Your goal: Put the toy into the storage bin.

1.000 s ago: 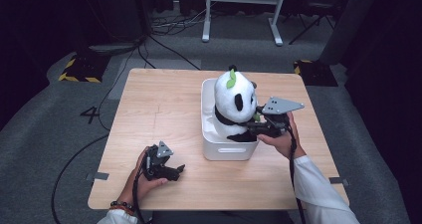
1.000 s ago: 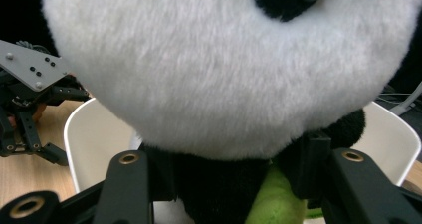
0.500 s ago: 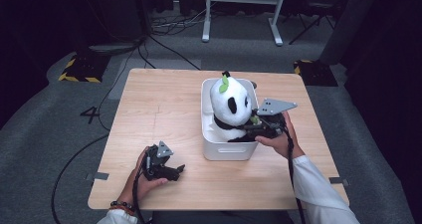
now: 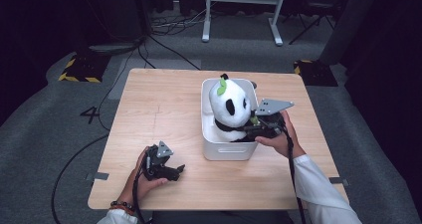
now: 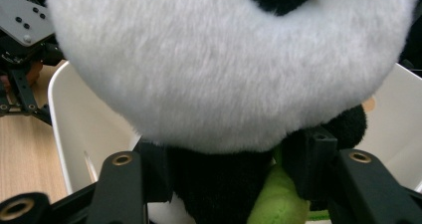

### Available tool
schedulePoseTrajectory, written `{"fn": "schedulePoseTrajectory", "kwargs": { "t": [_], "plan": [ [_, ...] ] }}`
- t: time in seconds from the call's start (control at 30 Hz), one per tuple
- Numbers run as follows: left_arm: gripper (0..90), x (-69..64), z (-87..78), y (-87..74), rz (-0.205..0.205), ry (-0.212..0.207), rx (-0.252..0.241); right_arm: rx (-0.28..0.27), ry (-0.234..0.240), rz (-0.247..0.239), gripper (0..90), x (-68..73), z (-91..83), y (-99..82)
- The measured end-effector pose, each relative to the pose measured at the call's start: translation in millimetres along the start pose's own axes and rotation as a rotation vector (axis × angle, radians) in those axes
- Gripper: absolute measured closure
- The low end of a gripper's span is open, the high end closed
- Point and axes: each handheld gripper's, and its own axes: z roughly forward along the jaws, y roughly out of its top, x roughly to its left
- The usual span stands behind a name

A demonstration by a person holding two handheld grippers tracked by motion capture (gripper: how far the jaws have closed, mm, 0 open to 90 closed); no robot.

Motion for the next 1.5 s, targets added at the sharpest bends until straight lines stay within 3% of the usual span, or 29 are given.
{"fn": "schedulePoseTrajectory", "kwargs": {
  "t": [0.27, 0.73, 1.5],
  "plan": [
    [9.9, 0.1, 0.3, 0.2, 0.0, -0.001, -0.001, 0.024, 0.001, -0.006, 44.7, -1.0, 2.5, -1.6],
    [9.9, 0.1, 0.5, 0.3, 0.0, -0.001, -0.002, 0.062, 0.006, 0.025, 38.6, -5.3, 8.6, -4.5],
    [9.9, 0.1, 0.5, 0.3, -0.001, -0.001, -0.002, 0.148, 0.037, 0.004, 35.2, -4.6, 16.3, -5.0]
  ]
}}
